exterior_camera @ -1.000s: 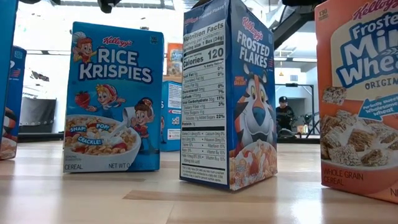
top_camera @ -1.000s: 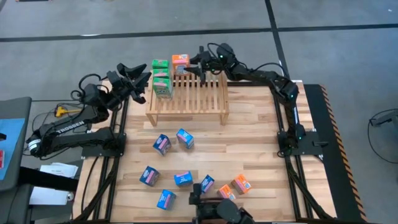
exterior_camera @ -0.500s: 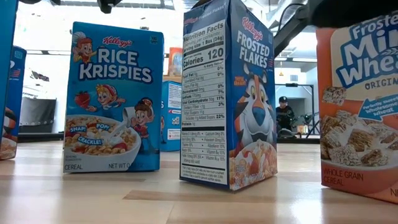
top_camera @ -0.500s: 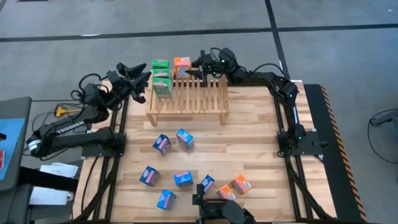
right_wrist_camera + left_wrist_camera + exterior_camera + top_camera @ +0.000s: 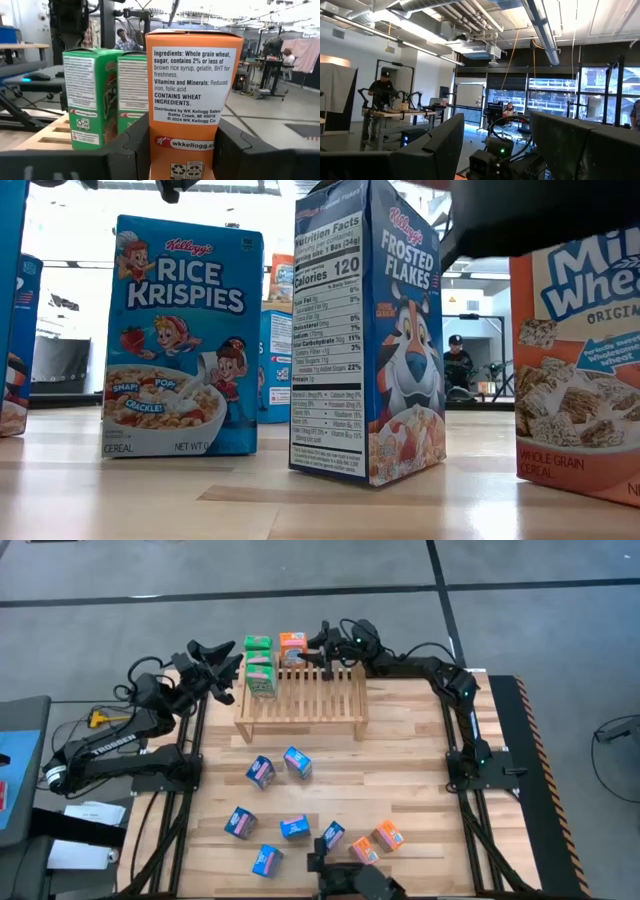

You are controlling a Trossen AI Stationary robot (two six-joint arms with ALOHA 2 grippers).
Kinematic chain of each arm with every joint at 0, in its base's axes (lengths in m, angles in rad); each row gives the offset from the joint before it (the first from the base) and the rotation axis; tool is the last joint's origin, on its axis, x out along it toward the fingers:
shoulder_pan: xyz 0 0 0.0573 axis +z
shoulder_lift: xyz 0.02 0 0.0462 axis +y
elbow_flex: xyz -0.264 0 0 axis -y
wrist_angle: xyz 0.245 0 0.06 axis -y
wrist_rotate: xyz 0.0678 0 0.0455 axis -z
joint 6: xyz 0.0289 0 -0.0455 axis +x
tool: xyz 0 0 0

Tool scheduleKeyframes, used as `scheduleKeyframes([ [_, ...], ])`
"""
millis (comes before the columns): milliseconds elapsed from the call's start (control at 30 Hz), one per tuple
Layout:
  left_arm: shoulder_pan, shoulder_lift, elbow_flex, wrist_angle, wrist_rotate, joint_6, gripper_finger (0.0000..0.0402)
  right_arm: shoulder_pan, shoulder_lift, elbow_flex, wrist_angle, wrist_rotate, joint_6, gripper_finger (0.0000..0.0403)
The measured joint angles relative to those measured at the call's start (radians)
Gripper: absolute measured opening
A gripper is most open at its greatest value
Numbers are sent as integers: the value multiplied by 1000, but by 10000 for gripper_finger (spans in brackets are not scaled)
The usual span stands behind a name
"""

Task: Stack cereal on shelf
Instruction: Put the top orange cereal box on the shelf

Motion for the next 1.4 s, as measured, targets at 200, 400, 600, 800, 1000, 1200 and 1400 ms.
scheduleKeyframes([
  [200, 0, 0, 0, -3, 0, 2, 217, 13, 0, 0, -21, 21, -33, 171],
  [400, 0, 0, 0, -3, 0, 2, 217, 25, 0, 0, -49, 40, -74, 171],
  [600, 0, 0, 0, -3, 0, 1, 217, 34, 0, 0, -74, 53, -130, 171],
  [800, 0, 0, 0, -3, -1, 1, 217, 35, 0, 0, -75, 52, -134, 171],
  [1000, 0, 9, 0, 2, -2, 1, 217, 35, 0, 0, -73, 52, -134, 171],
  [1200, 0, 25, 0, 10, -5, -5, 217, 45, 0, 0, -75, 52, -137, 171],
  [1400, 0, 26, 0, 7, -16, -2, 217, 54, 0, 0, -91, 82, -160, 171],
])
